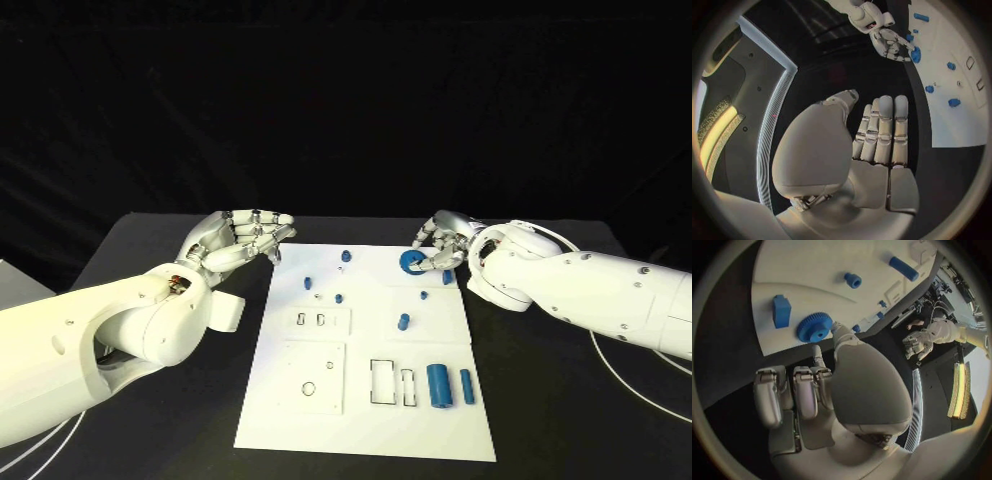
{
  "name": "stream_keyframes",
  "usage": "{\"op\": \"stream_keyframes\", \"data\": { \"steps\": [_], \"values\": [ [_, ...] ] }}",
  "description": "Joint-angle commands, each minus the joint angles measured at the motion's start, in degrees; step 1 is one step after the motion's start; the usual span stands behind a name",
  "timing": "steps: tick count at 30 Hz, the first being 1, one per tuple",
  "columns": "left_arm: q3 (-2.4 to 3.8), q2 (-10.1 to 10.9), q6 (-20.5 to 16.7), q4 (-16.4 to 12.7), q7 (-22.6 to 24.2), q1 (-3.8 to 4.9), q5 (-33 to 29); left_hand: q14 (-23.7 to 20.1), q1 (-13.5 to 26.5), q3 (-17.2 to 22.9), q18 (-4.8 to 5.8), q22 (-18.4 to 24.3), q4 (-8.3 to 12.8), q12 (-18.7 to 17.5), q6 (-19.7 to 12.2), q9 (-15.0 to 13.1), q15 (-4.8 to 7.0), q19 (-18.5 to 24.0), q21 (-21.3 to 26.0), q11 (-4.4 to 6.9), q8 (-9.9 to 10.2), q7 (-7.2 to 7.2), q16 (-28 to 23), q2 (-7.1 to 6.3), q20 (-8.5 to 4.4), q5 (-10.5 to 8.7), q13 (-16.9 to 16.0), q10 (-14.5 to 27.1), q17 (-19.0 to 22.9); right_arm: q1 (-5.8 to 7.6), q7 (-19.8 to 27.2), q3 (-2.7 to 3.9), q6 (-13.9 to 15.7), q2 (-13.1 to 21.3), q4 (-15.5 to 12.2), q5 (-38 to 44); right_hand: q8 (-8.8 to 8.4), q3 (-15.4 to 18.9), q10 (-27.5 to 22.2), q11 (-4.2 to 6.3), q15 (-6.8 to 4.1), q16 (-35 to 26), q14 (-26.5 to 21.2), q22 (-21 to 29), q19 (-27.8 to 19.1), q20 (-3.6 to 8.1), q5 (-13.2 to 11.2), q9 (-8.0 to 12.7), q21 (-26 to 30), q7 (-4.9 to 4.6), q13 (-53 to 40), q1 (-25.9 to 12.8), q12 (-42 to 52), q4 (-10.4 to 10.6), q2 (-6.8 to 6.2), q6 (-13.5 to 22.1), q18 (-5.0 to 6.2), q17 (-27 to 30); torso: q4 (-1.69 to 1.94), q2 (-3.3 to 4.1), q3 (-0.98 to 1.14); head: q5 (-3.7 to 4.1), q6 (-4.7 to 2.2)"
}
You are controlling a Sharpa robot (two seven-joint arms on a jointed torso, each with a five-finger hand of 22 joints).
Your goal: Assemble the parts on the task board
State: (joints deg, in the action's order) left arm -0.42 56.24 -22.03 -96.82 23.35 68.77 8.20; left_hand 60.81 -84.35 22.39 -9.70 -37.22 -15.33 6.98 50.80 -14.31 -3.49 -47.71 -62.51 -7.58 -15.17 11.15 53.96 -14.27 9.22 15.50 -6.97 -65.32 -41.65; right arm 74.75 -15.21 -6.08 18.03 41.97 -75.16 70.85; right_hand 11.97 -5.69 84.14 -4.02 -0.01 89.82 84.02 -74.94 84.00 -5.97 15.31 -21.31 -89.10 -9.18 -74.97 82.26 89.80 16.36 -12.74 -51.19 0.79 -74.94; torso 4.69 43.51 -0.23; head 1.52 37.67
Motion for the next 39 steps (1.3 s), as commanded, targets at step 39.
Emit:
{"op": "stream_keyframes", "data": {
  "steps": [39],
  "values": [
    [0.04,0.21,1.16,-0.15,0.23,0.07,-0.27,-0.64,0.03,0.28,-0.77,-0.19,-0.04,0.22,-0.49,-0.15,-0.04,0.62,-0.55,0.15,0.15,0.11,0.36,0.23,0.2,-0.24,-0.13,0.45,0.07,-1.57,-1.31,-0.63,4.31,-1.91,0.63,8.27,2.28,-12.72,5.86,0.79,-0.72,0.18,5.98,-15.06,6.0,0.5,0.82,0.81,-0.9,1.41,-15.03,3.46,0.2,-0.89,0.23,-5.39,-0.79,-15.06,-0.18,-0.13,0.03,-0.45,0.31]
  ]
}}
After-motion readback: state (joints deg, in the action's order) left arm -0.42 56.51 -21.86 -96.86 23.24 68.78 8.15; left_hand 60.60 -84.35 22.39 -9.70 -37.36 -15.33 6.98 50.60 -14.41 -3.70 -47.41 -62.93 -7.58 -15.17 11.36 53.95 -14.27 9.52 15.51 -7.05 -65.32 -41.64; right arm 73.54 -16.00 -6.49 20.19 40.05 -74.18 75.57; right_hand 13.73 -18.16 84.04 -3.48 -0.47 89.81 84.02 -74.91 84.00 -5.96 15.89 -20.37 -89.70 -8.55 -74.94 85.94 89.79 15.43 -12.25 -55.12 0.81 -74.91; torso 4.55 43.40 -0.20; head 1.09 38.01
